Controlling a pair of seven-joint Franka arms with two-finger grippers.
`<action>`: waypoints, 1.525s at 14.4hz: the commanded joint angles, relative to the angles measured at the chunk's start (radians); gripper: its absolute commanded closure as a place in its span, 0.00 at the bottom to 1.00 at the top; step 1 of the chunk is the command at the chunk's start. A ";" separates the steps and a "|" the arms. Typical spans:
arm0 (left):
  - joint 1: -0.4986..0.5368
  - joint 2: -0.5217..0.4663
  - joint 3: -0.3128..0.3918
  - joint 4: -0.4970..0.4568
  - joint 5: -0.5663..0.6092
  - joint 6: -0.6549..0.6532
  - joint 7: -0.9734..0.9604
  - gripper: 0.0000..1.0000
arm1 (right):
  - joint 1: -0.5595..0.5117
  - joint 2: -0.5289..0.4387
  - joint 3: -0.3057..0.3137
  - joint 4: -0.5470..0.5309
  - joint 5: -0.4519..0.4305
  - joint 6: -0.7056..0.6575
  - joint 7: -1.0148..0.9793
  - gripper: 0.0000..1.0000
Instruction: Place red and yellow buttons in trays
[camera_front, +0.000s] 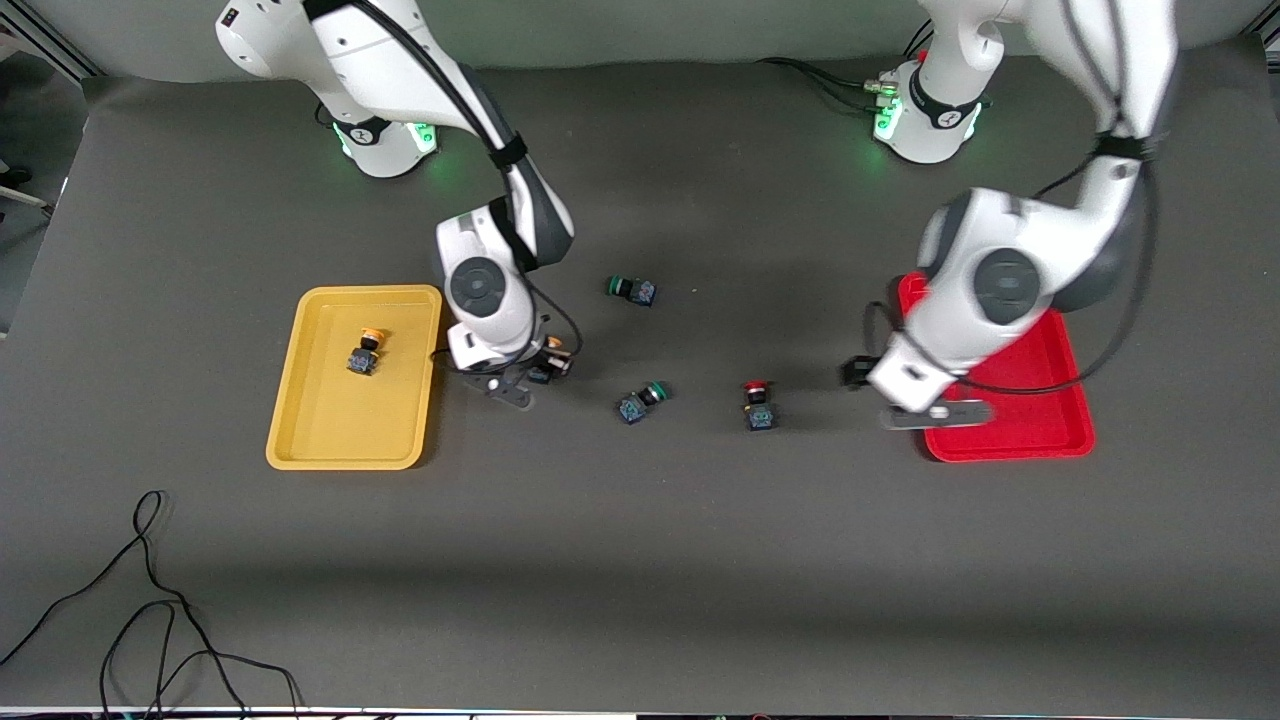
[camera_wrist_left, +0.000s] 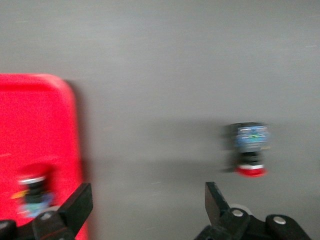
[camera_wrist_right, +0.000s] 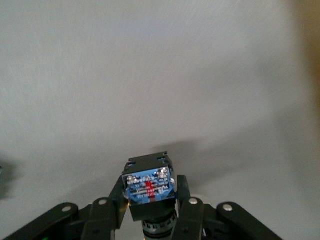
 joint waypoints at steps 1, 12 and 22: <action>-0.115 0.150 0.016 0.139 -0.001 0.052 -0.132 0.00 | 0.001 -0.140 -0.149 0.013 0.024 -0.207 -0.180 0.81; -0.175 0.335 0.021 0.145 0.044 0.201 -0.180 0.37 | -0.074 0.004 -0.360 0.004 0.025 -0.140 -0.590 0.78; -0.142 0.137 0.024 0.190 0.024 -0.085 -0.205 0.85 | -0.091 -0.005 -0.361 0.015 0.145 -0.134 -0.593 0.00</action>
